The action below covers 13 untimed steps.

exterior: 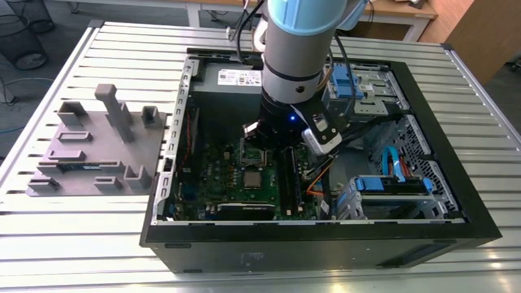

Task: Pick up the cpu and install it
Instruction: 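Close the cpu cover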

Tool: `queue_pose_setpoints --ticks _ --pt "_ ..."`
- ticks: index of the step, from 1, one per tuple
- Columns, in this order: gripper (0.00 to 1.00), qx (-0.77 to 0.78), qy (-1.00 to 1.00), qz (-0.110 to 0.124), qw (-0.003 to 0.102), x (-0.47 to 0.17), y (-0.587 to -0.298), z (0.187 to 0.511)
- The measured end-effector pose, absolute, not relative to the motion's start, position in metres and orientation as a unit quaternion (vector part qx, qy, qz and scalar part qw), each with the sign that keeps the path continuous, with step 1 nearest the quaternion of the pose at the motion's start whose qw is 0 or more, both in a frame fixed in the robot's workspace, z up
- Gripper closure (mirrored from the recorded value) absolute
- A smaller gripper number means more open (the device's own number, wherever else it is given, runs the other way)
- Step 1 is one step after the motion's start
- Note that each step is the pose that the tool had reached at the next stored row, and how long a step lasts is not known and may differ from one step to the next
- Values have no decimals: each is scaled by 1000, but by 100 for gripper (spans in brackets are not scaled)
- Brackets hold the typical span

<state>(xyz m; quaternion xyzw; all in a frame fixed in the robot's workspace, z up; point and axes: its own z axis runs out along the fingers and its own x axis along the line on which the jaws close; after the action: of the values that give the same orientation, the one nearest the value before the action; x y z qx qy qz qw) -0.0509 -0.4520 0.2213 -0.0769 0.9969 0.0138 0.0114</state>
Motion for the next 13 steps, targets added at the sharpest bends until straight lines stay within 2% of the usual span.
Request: queue_pose_setpoints --ticks 13 --pt "89 -102 995 14 11 -45 -448 220"
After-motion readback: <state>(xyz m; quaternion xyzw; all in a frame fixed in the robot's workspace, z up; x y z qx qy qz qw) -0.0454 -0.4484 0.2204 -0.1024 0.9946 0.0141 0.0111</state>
